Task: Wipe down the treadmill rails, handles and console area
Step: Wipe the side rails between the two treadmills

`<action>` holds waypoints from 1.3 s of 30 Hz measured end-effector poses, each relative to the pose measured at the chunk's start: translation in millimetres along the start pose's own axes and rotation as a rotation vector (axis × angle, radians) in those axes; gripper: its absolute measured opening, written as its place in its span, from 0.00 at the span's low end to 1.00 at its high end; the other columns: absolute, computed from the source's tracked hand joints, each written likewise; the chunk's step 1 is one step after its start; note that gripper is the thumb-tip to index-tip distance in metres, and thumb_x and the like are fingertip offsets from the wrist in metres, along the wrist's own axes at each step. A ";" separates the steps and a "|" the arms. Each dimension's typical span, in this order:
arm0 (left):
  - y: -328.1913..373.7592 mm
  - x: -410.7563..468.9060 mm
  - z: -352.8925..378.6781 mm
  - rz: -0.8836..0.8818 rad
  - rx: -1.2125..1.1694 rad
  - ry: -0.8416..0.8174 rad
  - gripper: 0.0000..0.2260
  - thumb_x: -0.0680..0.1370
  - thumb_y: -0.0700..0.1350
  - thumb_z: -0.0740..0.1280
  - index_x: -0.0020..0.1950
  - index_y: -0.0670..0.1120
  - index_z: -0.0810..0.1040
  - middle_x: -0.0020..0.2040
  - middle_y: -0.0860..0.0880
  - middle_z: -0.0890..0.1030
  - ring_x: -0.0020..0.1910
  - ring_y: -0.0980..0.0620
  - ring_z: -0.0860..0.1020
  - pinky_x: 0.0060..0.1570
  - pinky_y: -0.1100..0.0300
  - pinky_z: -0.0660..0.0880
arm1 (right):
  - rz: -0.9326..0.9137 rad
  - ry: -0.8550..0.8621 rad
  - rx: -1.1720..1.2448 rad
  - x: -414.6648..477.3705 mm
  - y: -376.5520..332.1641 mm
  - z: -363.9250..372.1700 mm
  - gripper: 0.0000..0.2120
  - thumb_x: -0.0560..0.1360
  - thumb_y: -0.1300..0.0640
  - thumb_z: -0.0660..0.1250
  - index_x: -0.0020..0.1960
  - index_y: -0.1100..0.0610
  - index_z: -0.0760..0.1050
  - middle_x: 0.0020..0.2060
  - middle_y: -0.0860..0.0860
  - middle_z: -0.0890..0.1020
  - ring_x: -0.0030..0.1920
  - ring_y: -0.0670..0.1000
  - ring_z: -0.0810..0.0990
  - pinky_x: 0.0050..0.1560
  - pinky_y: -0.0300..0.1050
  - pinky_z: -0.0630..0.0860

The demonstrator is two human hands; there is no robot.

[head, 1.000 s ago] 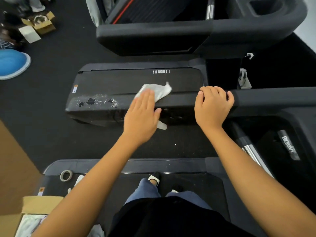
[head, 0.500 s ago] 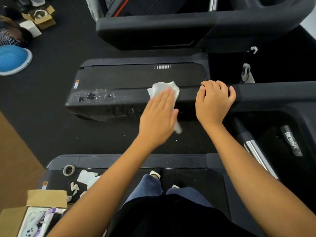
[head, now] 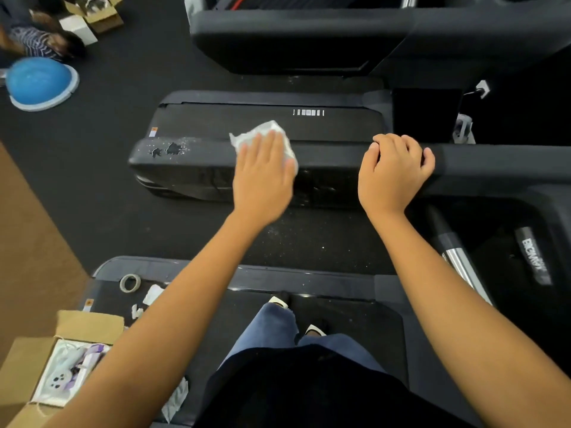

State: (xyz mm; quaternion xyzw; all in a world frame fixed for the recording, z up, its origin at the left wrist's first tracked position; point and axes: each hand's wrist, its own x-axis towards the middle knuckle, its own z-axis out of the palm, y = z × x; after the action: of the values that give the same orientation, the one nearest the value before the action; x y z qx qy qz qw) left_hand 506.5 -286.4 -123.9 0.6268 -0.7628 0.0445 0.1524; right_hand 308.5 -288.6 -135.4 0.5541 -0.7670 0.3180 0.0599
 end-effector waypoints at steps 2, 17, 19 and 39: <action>14.0 1.2 -2.5 0.058 -0.063 -0.008 0.18 0.81 0.47 0.50 0.65 0.42 0.69 0.60 0.47 0.73 0.59 0.46 0.71 0.62 0.52 0.65 | -0.012 -0.009 0.004 0.1 1.5 -1.1 0.18 0.80 0.51 0.52 0.57 0.52 0.79 0.56 0.46 0.82 0.65 0.50 0.73 0.71 0.55 0.56; -129.3 -3.9 -35.9 -0.242 -0.094 -0.022 0.18 0.77 0.42 0.52 0.63 0.39 0.72 0.64 0.45 0.75 0.64 0.43 0.70 0.65 0.50 0.63 | 0.079 -0.120 -0.051 4.1 -14.4 -6.0 0.17 0.80 0.51 0.54 0.60 0.53 0.78 0.60 0.50 0.79 0.69 0.54 0.68 0.74 0.60 0.50; -114.5 6.6 -37.9 -0.308 -0.152 0.008 0.20 0.77 0.43 0.52 0.64 0.39 0.73 0.64 0.44 0.75 0.64 0.44 0.71 0.65 0.53 0.64 | 0.063 -0.181 -0.030 2.1 -37.4 -7.0 0.15 0.79 0.51 0.56 0.61 0.53 0.77 0.61 0.50 0.78 0.69 0.54 0.68 0.73 0.62 0.49; -133.0 -10.7 -14.5 -0.205 -0.022 -0.062 0.25 0.81 0.50 0.46 0.69 0.38 0.69 0.69 0.41 0.72 0.71 0.38 0.66 0.68 0.44 0.63 | -0.370 -0.344 -0.060 -63.2 -187.5 50.0 0.24 0.79 0.47 0.47 0.66 0.55 0.72 0.63 0.53 0.78 0.67 0.57 0.72 0.70 0.64 0.57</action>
State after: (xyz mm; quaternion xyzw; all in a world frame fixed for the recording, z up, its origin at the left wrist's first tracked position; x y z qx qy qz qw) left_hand 639.9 -300.6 -129.6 0.7011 -0.6994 0.0007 0.1393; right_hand 512.1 -299.5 -124.0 0.7289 -0.6606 0.1797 0.0019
